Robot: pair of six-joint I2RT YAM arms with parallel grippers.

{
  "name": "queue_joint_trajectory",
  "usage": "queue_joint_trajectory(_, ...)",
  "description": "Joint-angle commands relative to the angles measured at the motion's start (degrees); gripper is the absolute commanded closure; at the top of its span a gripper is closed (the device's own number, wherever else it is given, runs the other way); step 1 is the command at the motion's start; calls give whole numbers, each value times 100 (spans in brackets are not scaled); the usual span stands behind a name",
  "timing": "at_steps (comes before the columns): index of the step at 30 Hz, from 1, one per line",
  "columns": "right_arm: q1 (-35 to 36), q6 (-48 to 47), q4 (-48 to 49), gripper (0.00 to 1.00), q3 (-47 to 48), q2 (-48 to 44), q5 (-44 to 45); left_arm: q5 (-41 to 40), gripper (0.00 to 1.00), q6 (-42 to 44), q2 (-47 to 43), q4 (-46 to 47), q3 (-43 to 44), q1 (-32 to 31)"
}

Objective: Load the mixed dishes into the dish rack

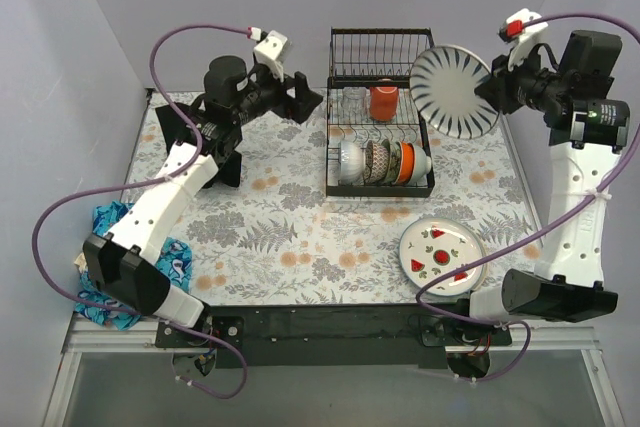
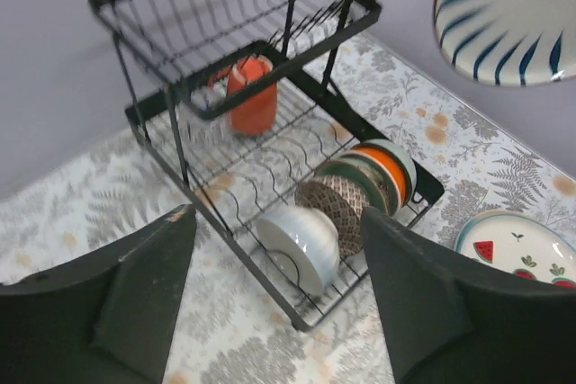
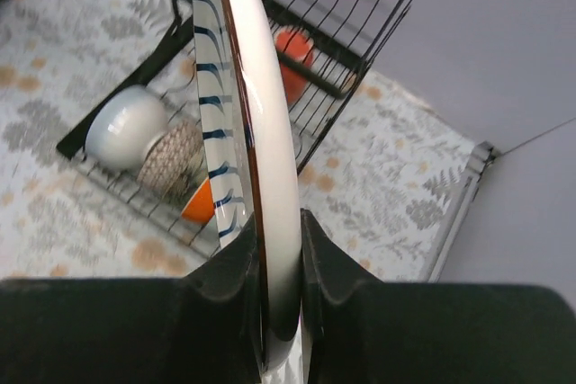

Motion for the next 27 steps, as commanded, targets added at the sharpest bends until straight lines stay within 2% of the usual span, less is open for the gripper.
queue_joint_trajectory(1, 317, 1725, 3200, 99, -282, -385, 714, -1104, 38, -230, -10, -129, -1117, 250)
queue_joint_trajectory(3, 712, 1928, 3949, 99, -379, -385, 1320, -1217, 68, -494, 68, -120, -1374, 338)
queue_joint_trajectory(4, 870, 1920, 4142, 99, -380, -350, 1609, -1244, 100, -582, 234, -129, -1531, 382)
queue_joint_trajectory(5, 1306, 1937, 4318, 99, -406, -289, 2282, -1244, 100, -696, 323, -146, -1585, 400)
queue_joint_trajectory(7, 1661, 1876, 5029, 99, -624, -227, 3032, -1209, 100, -775, 612, -138, -1682, 400)
queue_joint_trajectory(8, 1941, 1823, 5232, 99, -678, -183, 3697, -1157, 100, -811, 727, -120, -1743, 400)
queue_joint_trajectory(9, 2065, 1666, 5713, 99, -748, -70, 3947, -1096, 100, -889, 824, -111, -1753, 400)
queue_joint_trajectory(14, 2471, 1392, 6710, 99, -934, 396, 5195, -718, 100, -1145, 1447, -85, -1796, 400)
queue_joint_trajectory(21, 2515, 1287, 6913, 99, -574, 1179, 5707, -234, 100, -1408, 1975, 108, -1779, 383)
queue_joint_trajectory(27, 2515, 1296, 6965, 99, -415, 1671, 5962, 21, 100, -1295, 2449, 205, -1542, 225)
